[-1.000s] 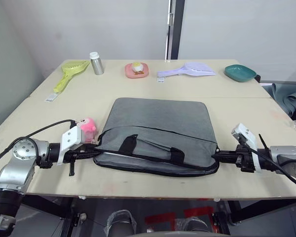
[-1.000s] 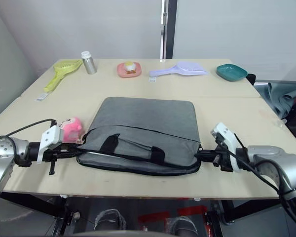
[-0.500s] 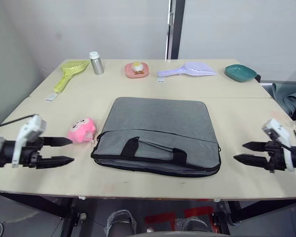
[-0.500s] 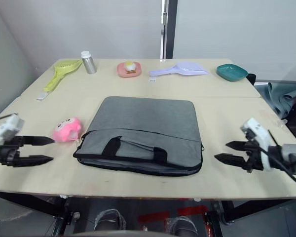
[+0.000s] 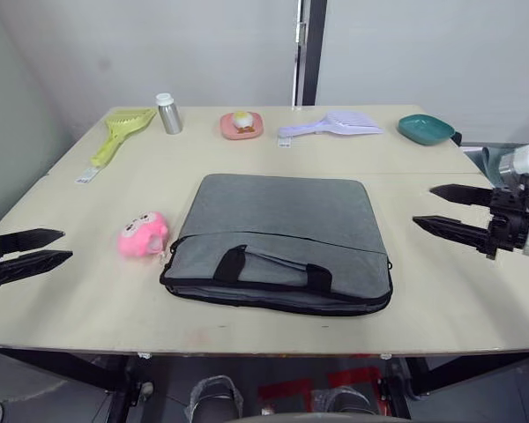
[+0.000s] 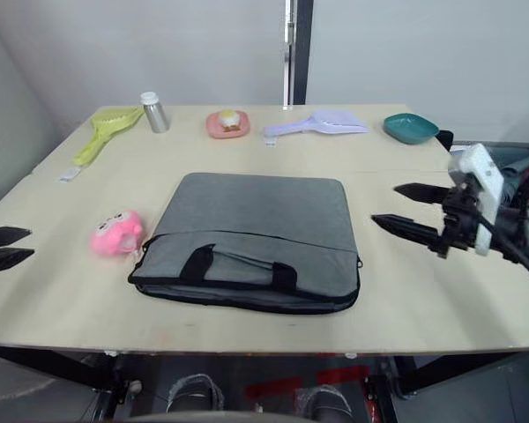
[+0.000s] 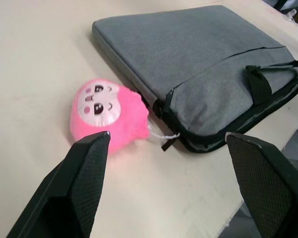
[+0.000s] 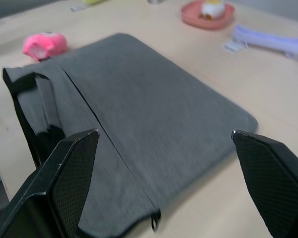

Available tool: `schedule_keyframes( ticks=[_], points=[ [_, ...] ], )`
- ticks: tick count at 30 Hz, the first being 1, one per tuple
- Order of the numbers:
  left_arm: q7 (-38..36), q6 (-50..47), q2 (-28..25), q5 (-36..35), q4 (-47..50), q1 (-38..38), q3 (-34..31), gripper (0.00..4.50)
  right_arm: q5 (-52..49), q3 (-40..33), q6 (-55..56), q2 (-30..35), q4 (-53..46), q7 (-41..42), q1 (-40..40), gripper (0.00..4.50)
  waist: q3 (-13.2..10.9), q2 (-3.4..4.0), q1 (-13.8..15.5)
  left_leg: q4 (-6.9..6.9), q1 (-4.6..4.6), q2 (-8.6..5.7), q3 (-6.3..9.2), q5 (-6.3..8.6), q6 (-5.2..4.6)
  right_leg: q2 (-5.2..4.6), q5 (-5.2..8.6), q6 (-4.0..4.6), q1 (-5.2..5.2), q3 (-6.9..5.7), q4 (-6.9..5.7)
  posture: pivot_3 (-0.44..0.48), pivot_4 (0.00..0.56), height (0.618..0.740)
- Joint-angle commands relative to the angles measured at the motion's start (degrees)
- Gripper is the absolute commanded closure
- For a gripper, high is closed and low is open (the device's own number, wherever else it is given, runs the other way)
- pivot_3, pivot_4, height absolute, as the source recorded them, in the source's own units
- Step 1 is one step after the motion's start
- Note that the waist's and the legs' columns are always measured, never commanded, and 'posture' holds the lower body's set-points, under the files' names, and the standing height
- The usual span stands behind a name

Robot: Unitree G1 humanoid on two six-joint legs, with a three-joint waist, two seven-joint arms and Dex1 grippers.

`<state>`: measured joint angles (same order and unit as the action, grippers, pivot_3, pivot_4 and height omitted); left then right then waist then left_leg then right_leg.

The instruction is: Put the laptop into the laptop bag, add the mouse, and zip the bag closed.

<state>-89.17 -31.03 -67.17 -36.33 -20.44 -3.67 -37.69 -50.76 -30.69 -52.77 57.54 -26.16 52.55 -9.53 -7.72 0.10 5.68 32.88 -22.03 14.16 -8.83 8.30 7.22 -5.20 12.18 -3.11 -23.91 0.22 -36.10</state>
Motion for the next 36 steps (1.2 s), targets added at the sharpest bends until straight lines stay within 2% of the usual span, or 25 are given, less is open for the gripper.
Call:
schedule_keyframes(
  ticks=[1, 5, 11, 12, 20, 26, 30, 33, 36],
  points=[
    [-0.71, -0.38, 1.32, -2.61, 4.30, -0.20, -3.13, 0.60, -2.36, 7.32, 0.51, -2.87, -5.07, -4.03, -5.97, 0.88, -0.01, 0.00, 0.01, 0.01, 0.02, 0.00, 0.00, 0.00, 0.00, 0.00, 0.00, 0.00, 0.00, 0.00, -0.04, 0.000, 0.150, 0.740],
    [-0.67, -1.08, 3.40, -4.07, 9.50, -2.45, -4.50, 0.60, -2.47, 15.62, -0.14, -6.12, -5.48, -5.74, -11.09, 2.28, -0.01, -0.02, 0.04, 0.05, 0.02, 0.00, 0.02, 0.00, 0.01, 0.00, 0.00, 0.00, 0.00, 0.01, -0.11, 0.000, 0.150, 0.740],
    [-0.22, -4.00, 6.09, -9.05, 21.83, -5.80, -7.76, 0.60, 7.53, 32.00, 5.39, -9.91, 0.61, -1.13, -15.62, 4.33, -0.05, -0.10, -0.24, 0.01, -0.08, 0.01, 0.03, 0.00, 0.02, 0.01, 0.00, 0.00, -0.05, -0.05, -0.04, 0.000, 0.150, 0.740],
    [0.17, -4.73, 6.47, -10.16, 23.97, -6.12, -8.27, 0.60, 9.04, 34.17, 6.35, -10.51, 1.87, -0.15, -16.15, 4.48, -0.06, -0.11, -0.28, 0.01, -0.09, 0.00, 0.03, 0.01, 0.02, 0.00, 0.00, 0.00, -0.04, -0.05, -0.03, 0.000, 0.150, 0.740],
    [3.49, -7.84, 8.41, -16.24, 35.42, -6.31, -9.55, 0.60, 21.27, 46.46, 14.11, -16.02, 14.55, 5.71, -21.08, 4.48, -0.06, -0.12, -0.52, 0.05, -0.09, 0.00, 0.03, 0.00, 0.02, 0.02, 0.00, 0.00, -0.07, -0.04, -0.14, 0.000, 0.150, 0.740],
    [5.31, -8.09, 8.31, -17.43, 35.35, -4.32, -7.68, 0.60, 31.39, 54.72, 18.20, -19.81, 22.25, 7.30, -23.10, 4.48, -0.02, -0.17, -0.83, 0.05, -0.07, 0.01, 0.04, 0.00, 0.02, 0.04, -0.01, 0.01, -0.06, -0.04, -0.15, 0.000, 0.150, 0.740],
    [7.42, -9.34, 8.36, -18.74, 34.29, -2.23, -7.19, 0.60, 37.02, 59.61, 21.41, -19.52, 25.35, 9.35, -20.74, 4.48, 0.21, -0.44, -1.09, 0.07, 0.03, 0.03, 0.06, 0.00, 0.03, 0.06, -0.01, 0.01, 0.04, -0.04, -0.19, 0.000, 0.150, 0.740],
    [7.69, -8.92, 8.46, -18.23, 32.63, -1.35, -6.28, 0.60, 38.69, 59.86, 24.96, -19.91, 27.75, 10.56, -18.30, 4.48, 0.80, -0.54, -1.11, 0.09, 0.13, 0.02, 0.06, 0.00, 0.04, 0.05, -0.01, 0.01, 0.17, -0.04, -0.16, 0.000, 0.150, 0.740],
    [7.82, -8.98, 8.55, -18.49, 30.79, -0.01, -5.49, 0.60, 34.59, 54.18, 26.83, -22.64, 29.94, 10.45, -15.47, 4.48, 1.36, -0.72, -1.11, 0.08, 0.24, 0.03, 0.11, 0.02, 0.05, 0.05, 0.00, 0.01, 0.33, -0.08, -0.11, 0.000, 0.150, 0.740]
  ],
)
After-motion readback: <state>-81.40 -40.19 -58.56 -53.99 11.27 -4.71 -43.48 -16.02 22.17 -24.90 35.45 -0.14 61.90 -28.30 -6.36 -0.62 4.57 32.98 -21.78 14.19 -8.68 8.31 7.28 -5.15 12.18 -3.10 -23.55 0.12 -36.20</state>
